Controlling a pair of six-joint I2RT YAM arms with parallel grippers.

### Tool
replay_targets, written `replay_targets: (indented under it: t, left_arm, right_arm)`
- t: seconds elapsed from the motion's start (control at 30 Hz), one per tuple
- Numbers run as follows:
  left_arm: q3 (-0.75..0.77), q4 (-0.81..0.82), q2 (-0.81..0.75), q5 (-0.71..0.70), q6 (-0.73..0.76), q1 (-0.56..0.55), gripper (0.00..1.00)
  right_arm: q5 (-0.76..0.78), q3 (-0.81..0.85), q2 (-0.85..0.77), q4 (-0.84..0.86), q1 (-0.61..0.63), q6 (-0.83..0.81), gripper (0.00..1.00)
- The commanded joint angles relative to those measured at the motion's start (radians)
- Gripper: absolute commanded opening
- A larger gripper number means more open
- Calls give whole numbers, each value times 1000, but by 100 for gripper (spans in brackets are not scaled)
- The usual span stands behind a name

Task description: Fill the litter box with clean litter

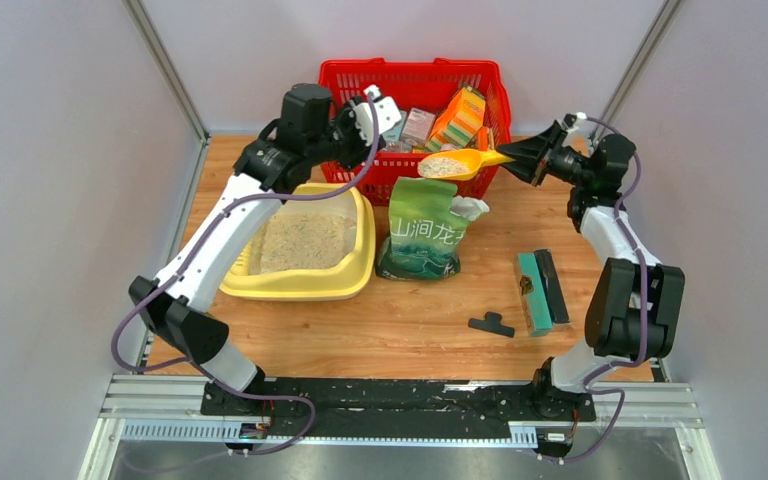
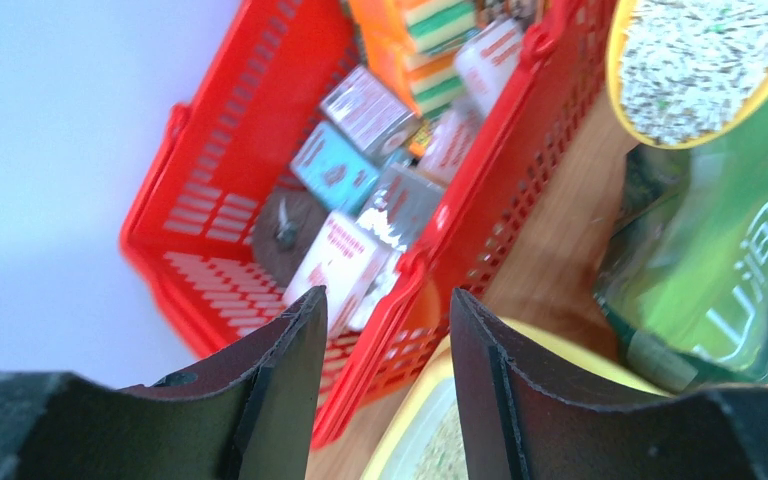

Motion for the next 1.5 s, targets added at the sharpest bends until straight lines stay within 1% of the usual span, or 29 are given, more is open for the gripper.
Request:
replay_targets:
  t: [0.0,0.13,0.17,0.23,0.27,0.33,0.37,0.4,0.43,0.5,0.53,0.57,0.6,0.63,0.67,0.7,0.73,0.77,0.93,1.0,1.03,1.07,1.27,1.37,1.47]
  left_arm:
    - [-36,-30,-108,-60,24,52,57]
    - [-63,-73,-168,-82,18,98,57]
    - [-82,-94,-182,-85,21,102,57]
    - [-111,-110,-234,-92,31,115,57]
    - [-149,-117,-254,-97,40,116,57]
    - [-189,-129,-309,-106,47,121,57]
    - [-224,-142,-328,-108,60,119,57]
    - [-241,-145,-363,-111,63,119,57]
    - [-258,-149,-380,-114,63,121,57]
    - [-300,-165,-424,-117,66,121,57]
    - [-312,-169,-440,-115,67,121,57]
    - [-333,-180,-452,-117,73,121,57]
    - [-342,-186,-477,-118,77,121,57]
    - [-352,-186,-490,-117,80,121,57]
    - [-368,-188,-503,-120,83,121,57]
    - [-375,-188,-527,-124,81,121,57]
    - [-382,-188,-541,-126,81,121,57]
    - [-386,-188,-564,-126,78,121,57]
    - [-428,-192,-639,-121,61,125,57]
    - [-447,-191,-681,-121,52,128,57]
    - [-468,-191,-694,-120,47,131,57]
    - [-479,-191,-725,-117,34,135,57]
    - [-582,-197,-834,-89,12,154,57]
    - [-617,-194,-860,-53,-14,156,57]
    - [-631,-186,-869,-11,-51,155,57]
  right_arm:
    - [30,88,39,-35,91,-1,0]
    - [58,142,102,-81,179,-7,0]
    - [61,156,131,-81,237,-5,0]
    - [75,211,166,-84,292,-5,0]
    - [78,231,206,-86,353,-7,0]
    - [82,317,241,-110,413,-37,0]
    - [90,358,263,-151,459,-85,0]
    - [98,398,299,-168,478,-116,0]
    - [116,489,321,-194,493,-154,0]
    - [139,568,353,-276,530,-249,0]
    - [153,646,385,-305,545,-290,0]
    - [168,671,395,-378,567,-347,0]
    - [188,697,407,-418,578,-440,0]
    - [223,719,425,-461,587,-500,0]
    - [242,775,438,-565,607,-557,0]
    - [254,798,447,-611,616,-662,0]
    - [285,818,459,-651,624,-712,0]
    - [309,858,464,-741,644,-758,0]
    - [412,932,478,-854,703,-982,0]
    - [428,956,481,-891,731,-1036,0]
    - [453,967,482,-909,739,-1105,0]
    - [469,979,481,-947,756,-1130,0]
    - [547,1067,497,-1026,831,-1313,0]
    - [601,1124,511,-1043,883,-1407,0]
    - [635,1183,540,-1040,927,-1446,0]
